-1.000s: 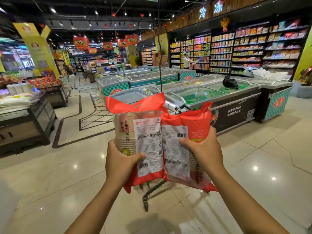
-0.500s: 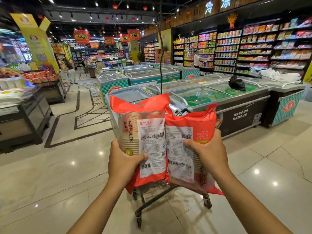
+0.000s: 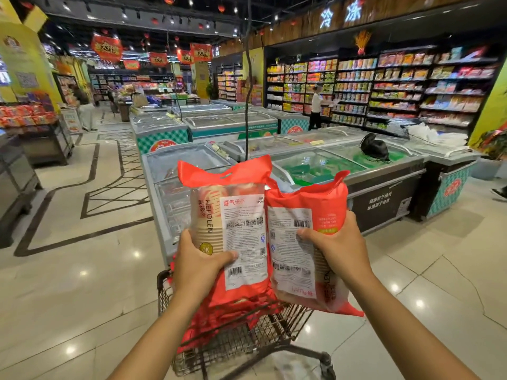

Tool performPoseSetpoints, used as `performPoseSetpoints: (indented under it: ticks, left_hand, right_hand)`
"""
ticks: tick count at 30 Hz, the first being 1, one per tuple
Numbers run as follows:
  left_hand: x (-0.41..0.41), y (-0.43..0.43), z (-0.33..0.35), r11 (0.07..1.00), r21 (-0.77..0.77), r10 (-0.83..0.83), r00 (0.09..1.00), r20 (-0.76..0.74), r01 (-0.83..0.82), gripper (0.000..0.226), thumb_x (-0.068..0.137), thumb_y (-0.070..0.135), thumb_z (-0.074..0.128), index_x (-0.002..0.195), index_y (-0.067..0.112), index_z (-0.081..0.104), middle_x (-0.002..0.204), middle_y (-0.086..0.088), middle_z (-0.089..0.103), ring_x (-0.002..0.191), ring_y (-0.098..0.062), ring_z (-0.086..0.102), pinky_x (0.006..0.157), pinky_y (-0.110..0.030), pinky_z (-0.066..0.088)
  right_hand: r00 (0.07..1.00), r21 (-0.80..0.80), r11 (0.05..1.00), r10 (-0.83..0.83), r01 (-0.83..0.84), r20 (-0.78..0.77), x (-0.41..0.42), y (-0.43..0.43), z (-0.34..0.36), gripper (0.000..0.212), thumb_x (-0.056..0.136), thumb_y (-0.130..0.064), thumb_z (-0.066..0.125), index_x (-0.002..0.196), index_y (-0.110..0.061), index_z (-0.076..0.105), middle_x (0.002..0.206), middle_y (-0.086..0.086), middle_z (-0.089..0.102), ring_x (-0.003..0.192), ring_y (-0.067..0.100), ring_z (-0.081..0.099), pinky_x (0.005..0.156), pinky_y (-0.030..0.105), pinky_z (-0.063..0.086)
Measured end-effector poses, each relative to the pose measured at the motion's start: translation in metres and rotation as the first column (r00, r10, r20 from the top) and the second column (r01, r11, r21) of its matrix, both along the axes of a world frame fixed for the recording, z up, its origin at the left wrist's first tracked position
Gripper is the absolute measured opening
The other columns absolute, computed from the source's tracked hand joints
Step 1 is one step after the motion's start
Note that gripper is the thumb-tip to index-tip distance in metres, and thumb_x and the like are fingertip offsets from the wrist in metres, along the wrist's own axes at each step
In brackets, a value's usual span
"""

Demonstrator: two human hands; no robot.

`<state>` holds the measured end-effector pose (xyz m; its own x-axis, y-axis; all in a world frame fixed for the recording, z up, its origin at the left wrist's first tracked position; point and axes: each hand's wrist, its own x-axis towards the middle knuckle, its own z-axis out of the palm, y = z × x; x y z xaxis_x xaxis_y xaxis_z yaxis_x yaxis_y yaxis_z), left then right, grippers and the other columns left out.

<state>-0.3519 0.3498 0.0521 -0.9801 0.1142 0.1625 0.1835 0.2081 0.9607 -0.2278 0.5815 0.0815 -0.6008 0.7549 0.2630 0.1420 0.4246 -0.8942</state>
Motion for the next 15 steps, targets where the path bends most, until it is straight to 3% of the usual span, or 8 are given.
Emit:
performPoseSetpoints:
  ticks: [5,8,10,12,15]
  left_hand:
    - [-0.05,0.02,-0.009,1.0,0.009,0.005,0.999,0.033,-0.005,0.081,0.049,0.018,0.099,0.115,0.025,0.052,0.106,0.005,0.07,0.092,-0.019,0.071,0.088,-0.051,0.059]
    - [-0.077,0.028,-0.022,0.999,0.016,0.037,0.996,0.085,-0.039,0.074,0.051,0.015,0.1,0.105,0.031,0.05,0.104,0.005,0.071,0.091,-0.021,0.072,0.087,-0.053,0.059]
    - [-0.092,0.034,-0.031,0.998,0.023,0.049,0.99,0.131,-0.053,0.08,0.045,0.025,0.099,0.109,0.031,0.05,0.105,0.005,0.072,0.091,-0.021,0.074,0.086,-0.054,0.06]
    - [-0.108,0.042,-0.041,0.998,0.021,0.053,0.984,0.168,-0.057,0.09,0.039,0.035,0.096,0.116,0.03,0.051,0.108,0.006,0.073,0.09,-0.02,0.075,0.083,-0.054,0.062]
    - [-0.131,0.057,-0.054,0.998,0.006,0.063,0.976,0.208,-0.065,0.088,0.048,0.023,0.1,0.121,0.028,0.051,0.107,0.007,0.073,0.091,-0.019,0.075,0.083,-0.052,0.062]
  right_hand:
    - [0.998,-0.01,1.0,-0.017,0.018,0.057,-0.043,0.042,-0.016,0.071,0.051,-0.059,0.089,0.108,-0.035,0.054,0.095,-0.014,0.07,0.085,0.013,0.069,0.081,0.047,0.059]
    - [0.996,-0.026,0.999,-0.021,0.024,0.084,-0.067,0.063,-0.028,0.067,0.055,-0.055,0.091,0.106,-0.033,0.053,0.095,-0.012,0.07,0.085,0.014,0.068,0.081,0.046,0.057]
    - [0.993,-0.047,0.999,-0.01,0.016,0.114,-0.085,0.079,-0.041,0.067,0.057,-0.054,0.092,0.108,-0.03,0.055,0.095,-0.011,0.07,0.084,0.013,0.068,0.08,0.044,0.057]
    - [0.989,-0.058,0.998,0.002,0.006,0.149,-0.106,0.097,-0.055,0.074,0.05,-0.066,0.088,0.109,-0.03,0.062,0.093,-0.011,0.074,0.081,0.013,0.071,0.079,0.045,0.059]
    - [0.978,-0.1,0.995,0.039,-0.019,0.205,-0.142,0.122,-0.079,0.079,0.044,-0.072,0.085,0.107,-0.029,0.065,0.092,-0.01,0.075,0.08,0.013,0.073,0.078,0.046,0.061]
